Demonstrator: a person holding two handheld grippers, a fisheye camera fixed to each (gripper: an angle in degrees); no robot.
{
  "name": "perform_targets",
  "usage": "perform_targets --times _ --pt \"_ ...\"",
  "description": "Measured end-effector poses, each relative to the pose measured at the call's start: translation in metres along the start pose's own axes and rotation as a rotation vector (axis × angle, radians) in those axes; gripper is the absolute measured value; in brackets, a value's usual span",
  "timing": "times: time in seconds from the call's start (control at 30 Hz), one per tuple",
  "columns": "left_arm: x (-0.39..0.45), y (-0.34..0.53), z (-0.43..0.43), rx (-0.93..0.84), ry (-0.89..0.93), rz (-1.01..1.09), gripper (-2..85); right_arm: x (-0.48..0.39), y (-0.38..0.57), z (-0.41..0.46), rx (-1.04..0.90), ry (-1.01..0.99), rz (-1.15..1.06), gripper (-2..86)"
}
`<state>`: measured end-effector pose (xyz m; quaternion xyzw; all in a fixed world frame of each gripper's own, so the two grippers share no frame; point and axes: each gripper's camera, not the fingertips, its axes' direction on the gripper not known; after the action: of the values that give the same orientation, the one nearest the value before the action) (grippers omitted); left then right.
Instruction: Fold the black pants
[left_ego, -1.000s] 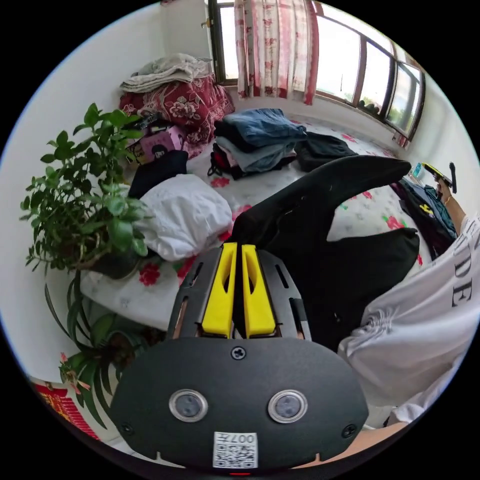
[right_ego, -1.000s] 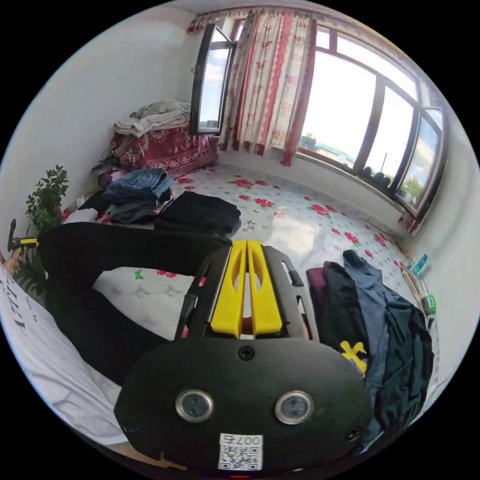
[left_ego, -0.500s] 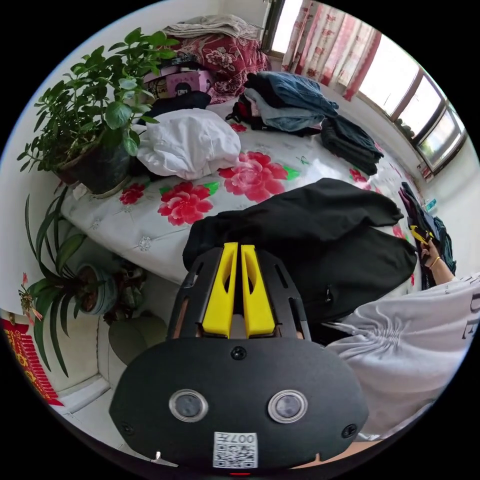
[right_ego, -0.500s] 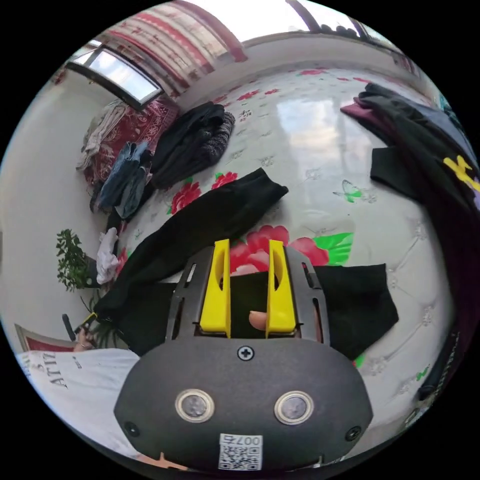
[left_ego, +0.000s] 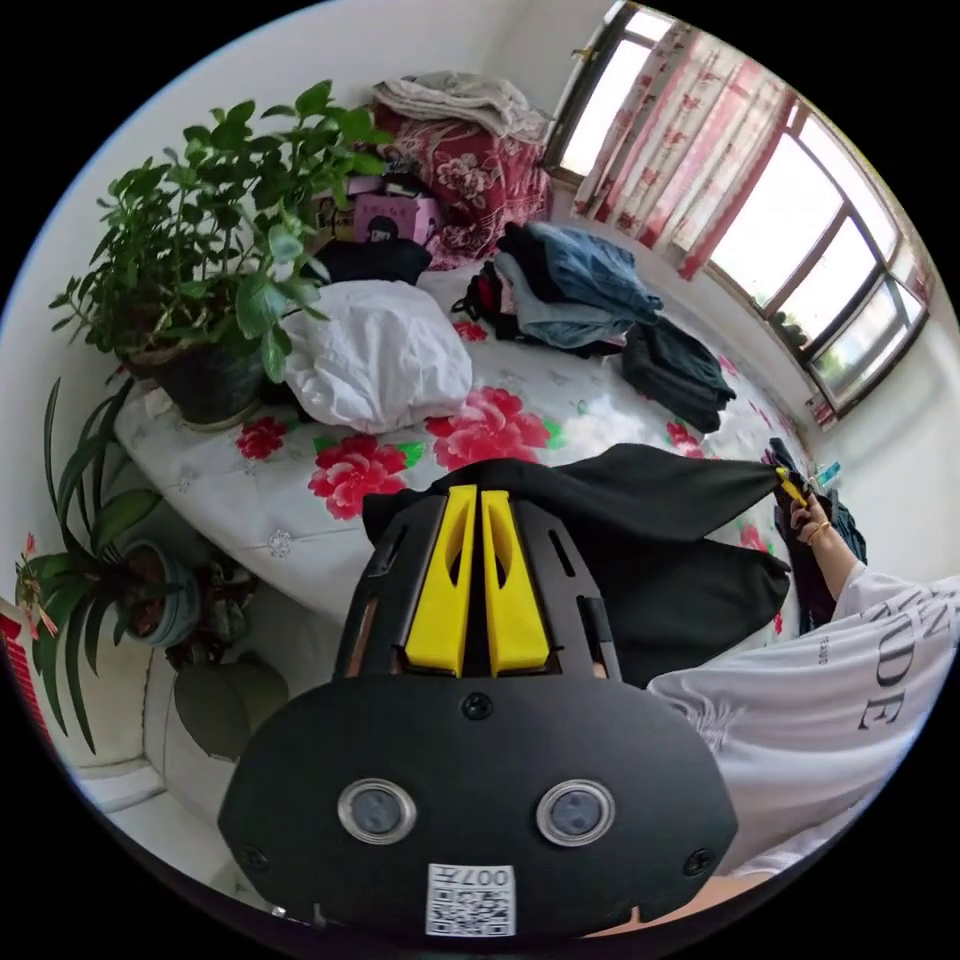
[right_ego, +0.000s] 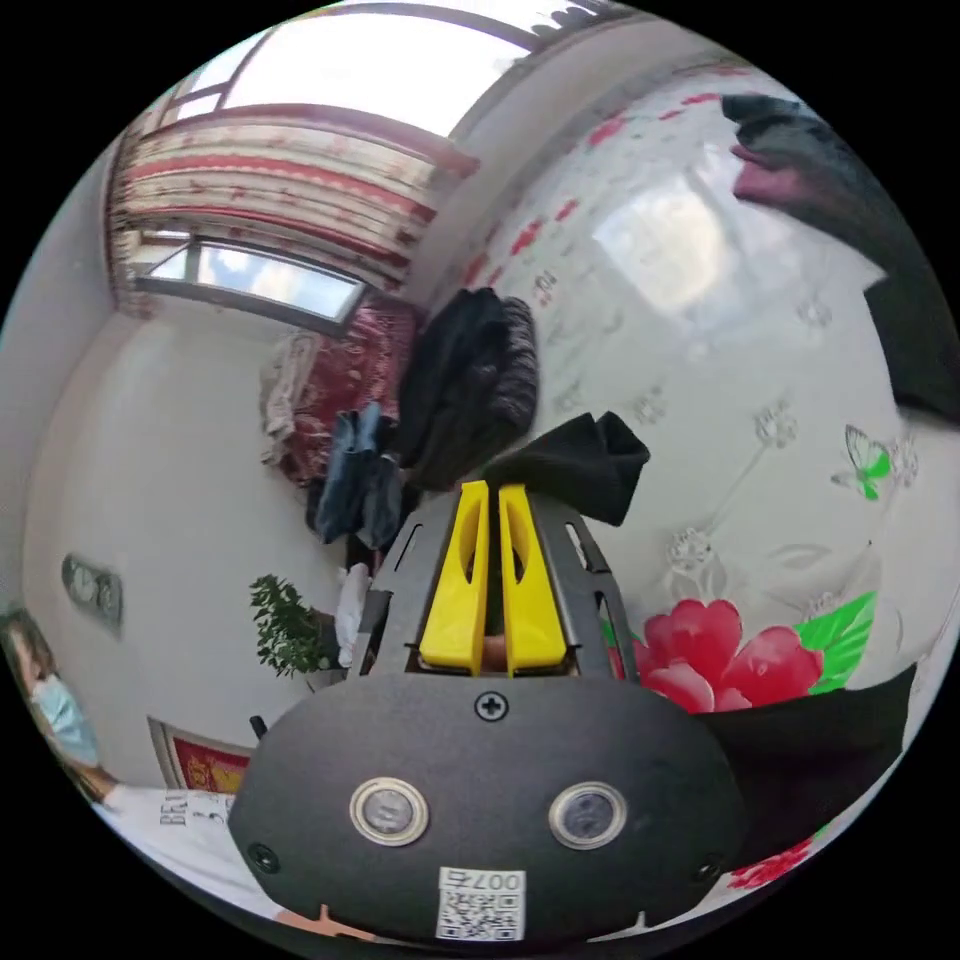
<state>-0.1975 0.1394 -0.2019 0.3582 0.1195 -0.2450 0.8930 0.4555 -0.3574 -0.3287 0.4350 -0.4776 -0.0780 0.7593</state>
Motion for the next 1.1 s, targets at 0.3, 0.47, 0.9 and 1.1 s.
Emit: perform_targets --times 0.3,0.47,0.9,1.1 --pt "-0.021 0.109 -0.024 -0.150 -0.001 0.039 -1.0 0.046 0.100 -0.188 0.004 0.182 -0.050 -0.1" --pt "-0.045 0.151 0.066 -0.407 -0.001 -0.055 -1.0 0.142 0.175 -0.183 -0.047 0.283 0.275 -0.2" --pt "-0.123 0.186 0.034 -0.286 0.028 -0.200 -0.6 0.062 0.169 -0.222 0.042 0.375 -0.038 1.4" --pt "-0.188 0.230 0.006 -0.162 0.179 -0.409 3.0 0.125 0.243 -0.231 0.160 0.407 0.291 6.4"
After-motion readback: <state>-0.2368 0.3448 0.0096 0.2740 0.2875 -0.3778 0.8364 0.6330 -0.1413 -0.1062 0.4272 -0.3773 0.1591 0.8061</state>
